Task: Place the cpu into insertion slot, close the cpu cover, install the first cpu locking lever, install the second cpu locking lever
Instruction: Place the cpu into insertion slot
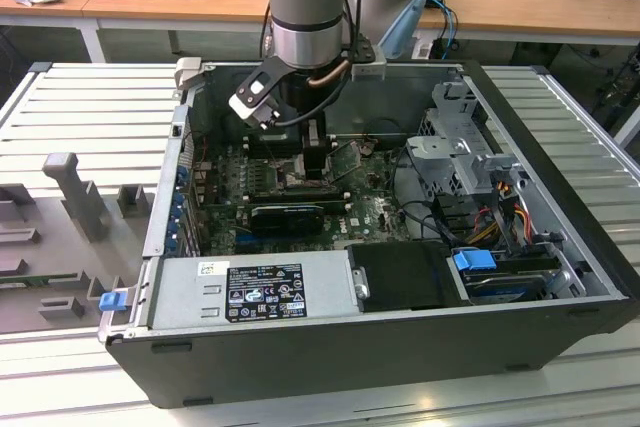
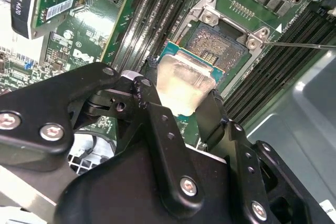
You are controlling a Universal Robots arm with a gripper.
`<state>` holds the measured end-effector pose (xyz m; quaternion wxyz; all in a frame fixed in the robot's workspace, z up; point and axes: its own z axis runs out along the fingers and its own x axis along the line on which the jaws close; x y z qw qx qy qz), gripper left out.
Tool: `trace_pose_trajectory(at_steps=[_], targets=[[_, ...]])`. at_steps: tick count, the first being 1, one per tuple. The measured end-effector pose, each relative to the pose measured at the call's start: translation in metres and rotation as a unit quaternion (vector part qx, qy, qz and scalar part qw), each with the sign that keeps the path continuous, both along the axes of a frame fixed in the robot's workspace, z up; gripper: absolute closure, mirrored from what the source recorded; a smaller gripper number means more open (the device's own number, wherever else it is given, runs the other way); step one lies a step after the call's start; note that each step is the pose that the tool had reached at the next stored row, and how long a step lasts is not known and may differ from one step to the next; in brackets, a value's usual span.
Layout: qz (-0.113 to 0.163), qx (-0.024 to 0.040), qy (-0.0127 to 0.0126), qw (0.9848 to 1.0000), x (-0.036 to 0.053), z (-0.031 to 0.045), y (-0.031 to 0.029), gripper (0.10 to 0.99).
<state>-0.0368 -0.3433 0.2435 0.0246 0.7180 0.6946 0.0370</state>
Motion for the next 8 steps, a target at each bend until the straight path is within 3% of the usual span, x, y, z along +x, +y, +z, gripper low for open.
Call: trace_pose_trajectory(at_steps=[8], targets=[[-0.001, 0.0001, 0.0005, 1.0, -0.001, -0.0028, 0.0101, 0.553]])
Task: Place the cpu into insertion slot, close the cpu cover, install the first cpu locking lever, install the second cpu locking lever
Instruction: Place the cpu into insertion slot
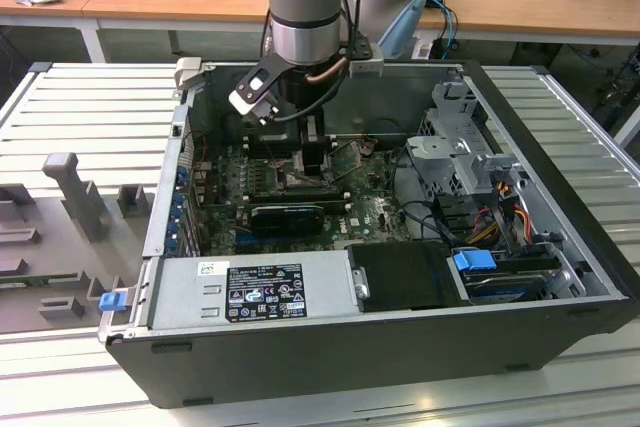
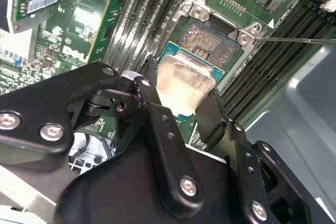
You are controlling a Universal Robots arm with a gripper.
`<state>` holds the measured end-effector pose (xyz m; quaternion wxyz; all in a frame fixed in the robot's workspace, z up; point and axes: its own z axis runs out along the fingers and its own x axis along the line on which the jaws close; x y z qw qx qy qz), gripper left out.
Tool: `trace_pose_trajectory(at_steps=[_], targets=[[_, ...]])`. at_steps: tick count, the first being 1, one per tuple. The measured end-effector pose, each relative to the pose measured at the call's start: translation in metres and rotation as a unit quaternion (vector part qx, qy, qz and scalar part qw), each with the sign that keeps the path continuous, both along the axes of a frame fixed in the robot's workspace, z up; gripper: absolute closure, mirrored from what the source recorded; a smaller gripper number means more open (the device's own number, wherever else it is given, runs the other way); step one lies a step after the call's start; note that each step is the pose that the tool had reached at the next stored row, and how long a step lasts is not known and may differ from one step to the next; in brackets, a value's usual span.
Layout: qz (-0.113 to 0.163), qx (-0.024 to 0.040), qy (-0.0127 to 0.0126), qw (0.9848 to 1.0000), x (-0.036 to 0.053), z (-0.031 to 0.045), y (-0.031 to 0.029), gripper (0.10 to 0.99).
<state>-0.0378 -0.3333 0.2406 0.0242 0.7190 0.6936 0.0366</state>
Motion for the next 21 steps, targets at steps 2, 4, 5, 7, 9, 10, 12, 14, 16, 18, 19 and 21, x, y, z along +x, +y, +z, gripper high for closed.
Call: trace_pose_trajectory(at_steps=[2, 4, 5, 7, 9, 10, 12, 14, 16, 18, 19, 21], targets=[[0.0, -0.0001, 0.0007, 1.0, -0.0005, -0.005, 0.0028, 0.553], [0.0, -0.0001, 0.0007, 1.0, -0.0024, -0.0118, 0.0051, 0.553], [0.0, -0.0002, 0.0007, 1.0, -0.0031, -0.013, 0.0051, 0.553], [0.0, -0.0003, 0.0008, 1.0, -0.009, -0.0176, 0.0068, 0.553], [0.002, -0.0002, 0.0007, 1.0, -0.009, -0.0216, 0.0113, 0.553], [0.005, -0.0001, 0.0006, 1.0, -0.009, -0.0237, 0.0121, 0.553], [0.009, -0.0002, 0.0007, 1.0, -0.0089, -0.0275, 0.0123, 0.553], [0.009, -0.001, 0.0007, 1.0, -0.0091, -0.0298, 0.0123, 0.553], [0.008, -0.0022, 0.0008, 1.0, -0.009, -0.0315, 0.0123, 0.553], [0.008, -0.0025, 0.0008, 1.0, -0.009, -0.0335, 0.0124, 0.553], [0.008, -0.0025, 0.0007, 1.0, -0.0091, -0.0353, 0.0128, 0.553], [0.008, -0.0028, 0.0008, 1.0, -0.009, -0.0368, 0.0138, 0.553]])
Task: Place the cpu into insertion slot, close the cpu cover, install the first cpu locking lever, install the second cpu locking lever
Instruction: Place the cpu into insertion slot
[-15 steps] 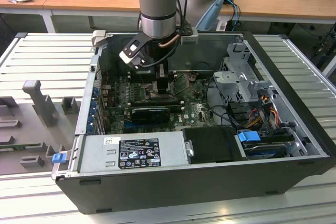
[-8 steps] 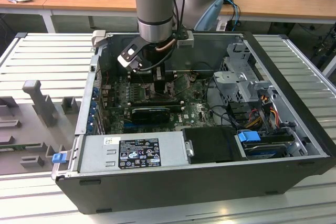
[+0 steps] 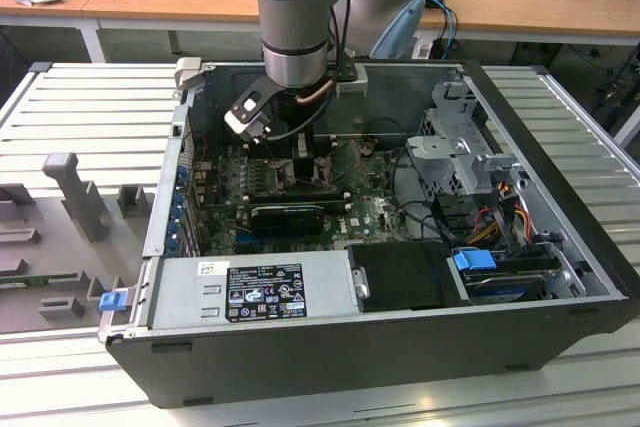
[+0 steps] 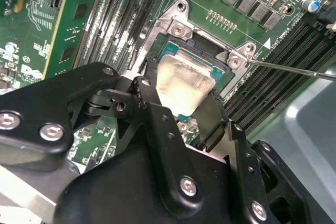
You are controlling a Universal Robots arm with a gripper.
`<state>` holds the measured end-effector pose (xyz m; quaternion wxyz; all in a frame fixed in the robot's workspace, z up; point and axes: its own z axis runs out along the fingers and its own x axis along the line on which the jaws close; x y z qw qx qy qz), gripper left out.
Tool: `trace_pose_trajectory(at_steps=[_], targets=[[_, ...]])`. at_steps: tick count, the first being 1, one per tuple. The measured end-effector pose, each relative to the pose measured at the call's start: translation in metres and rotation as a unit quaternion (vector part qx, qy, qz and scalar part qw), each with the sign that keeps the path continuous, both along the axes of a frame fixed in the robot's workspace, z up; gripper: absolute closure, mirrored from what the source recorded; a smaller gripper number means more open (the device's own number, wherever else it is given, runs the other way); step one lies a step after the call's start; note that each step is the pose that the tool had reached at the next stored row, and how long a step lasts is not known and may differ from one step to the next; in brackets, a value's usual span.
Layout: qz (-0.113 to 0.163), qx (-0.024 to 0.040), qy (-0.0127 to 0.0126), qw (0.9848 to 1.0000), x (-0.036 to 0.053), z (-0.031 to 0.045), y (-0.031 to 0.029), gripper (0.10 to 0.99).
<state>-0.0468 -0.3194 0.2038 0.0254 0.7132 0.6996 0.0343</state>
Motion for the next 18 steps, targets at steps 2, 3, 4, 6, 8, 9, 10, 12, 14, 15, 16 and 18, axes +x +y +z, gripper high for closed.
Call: trace_pose_trajectory(at_steps=[2, 3, 4, 6, 8, 9, 10, 12, 14, 15, 16, 18], targets=[[0.0, -0.0001, -0.0001, 1.0, 0.0001, -0.0013, 0.0011, 0.553], [0.0, -0.0002, -0.0001, 1.0, 0.0001, -0.0018, 0.0012, 0.553], [0.0, -0.0005, 0.0, 1.0, 0.0001, -0.0018, 0.0012, 0.553], [0.0, -0.0004, -0.0001, 1.0, 0.0005, -0.0024, 0.0013, 0.553], [0.0, -0.0001, 0.0, 1.0, 0.0007, -0.003, 0.0014, 0.478], [0.0, 0.0024, -0.0001, 1.0, 0.0008, -0.0033, 0.002, 0.478], [0.0, 0.004, -0.0001, 1.0, 0.0009, -0.0036, 0.0025, 0.478], [0.0, 0.0062, -0.0001, 1.0, 0.0014, -0.0038, 0.0031, 0.478], [0.0, 0.0062, 0.0, 1.0, 0.0014, -0.0002, 0.0031, 0.478], [0.0, 0.0062, 0.0, 1.0, 0.0014, 0.0018, 0.0031, 0.478], [0.0, 0.0062, 0.0, 1.0, 0.0014, 0.0029, 0.0031, 0.478], [0.0, 0.0062, -0.0001, 1.0, 0.0014, 0.0053, 0.0031, 0.49]])
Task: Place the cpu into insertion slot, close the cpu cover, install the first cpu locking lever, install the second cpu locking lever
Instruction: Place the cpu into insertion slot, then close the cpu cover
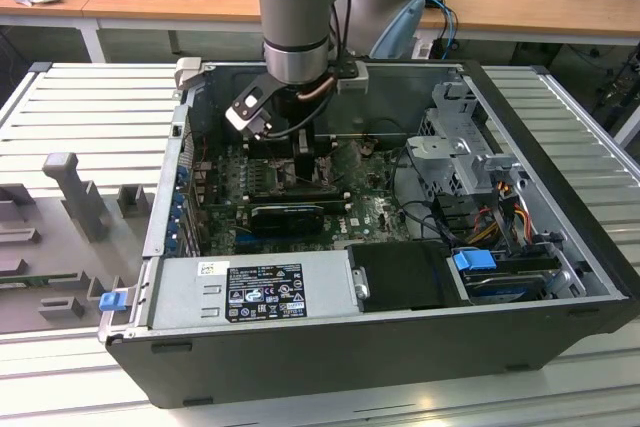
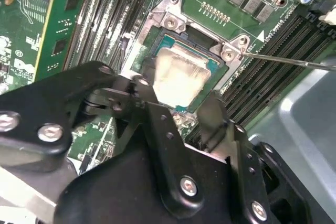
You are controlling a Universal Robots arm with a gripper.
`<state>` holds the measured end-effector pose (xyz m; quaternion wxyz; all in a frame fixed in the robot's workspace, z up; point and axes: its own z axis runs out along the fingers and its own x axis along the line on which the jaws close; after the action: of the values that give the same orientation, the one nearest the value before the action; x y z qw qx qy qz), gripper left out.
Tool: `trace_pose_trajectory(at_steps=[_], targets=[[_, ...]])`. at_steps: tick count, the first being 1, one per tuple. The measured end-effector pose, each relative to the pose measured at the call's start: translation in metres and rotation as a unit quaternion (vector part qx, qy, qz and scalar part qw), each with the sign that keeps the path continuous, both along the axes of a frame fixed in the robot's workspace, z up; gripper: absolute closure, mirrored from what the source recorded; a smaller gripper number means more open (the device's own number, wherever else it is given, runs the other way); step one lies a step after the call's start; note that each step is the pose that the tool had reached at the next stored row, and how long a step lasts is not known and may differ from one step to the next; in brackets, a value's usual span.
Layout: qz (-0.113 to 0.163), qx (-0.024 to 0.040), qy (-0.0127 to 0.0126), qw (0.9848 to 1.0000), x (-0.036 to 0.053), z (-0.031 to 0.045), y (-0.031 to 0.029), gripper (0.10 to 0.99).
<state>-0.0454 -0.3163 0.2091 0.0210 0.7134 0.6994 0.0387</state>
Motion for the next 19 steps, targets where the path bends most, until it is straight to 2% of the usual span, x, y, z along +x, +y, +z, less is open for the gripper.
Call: trace_pose_trajectory(at_steps=[4, 5, 6, 7, 8, 19], targets=[[0.0, -0.0005, 0.0, 1.0, 0.0, 0.0048, 0.0, 0.741], [0.0, -0.0011, 0.0, 1.0, 0.0001, 0.0054, 0.0, 0.863], [0.0, -0.0015, 0.0, 1.0, 0.0, 0.006, 0.0, 0.925], [0.0, -0.0016, 0.0, 1.0, 0.0, 0.0064, 0.0, 0.925], [0.0, -0.0015, 0.0, 1.0, 0.0, 0.0068, 0.0, 0.98], [0.0, -0.0015, -0.0001, 1.0, 0.0, 0.0144, 0.0001, 0.98]])
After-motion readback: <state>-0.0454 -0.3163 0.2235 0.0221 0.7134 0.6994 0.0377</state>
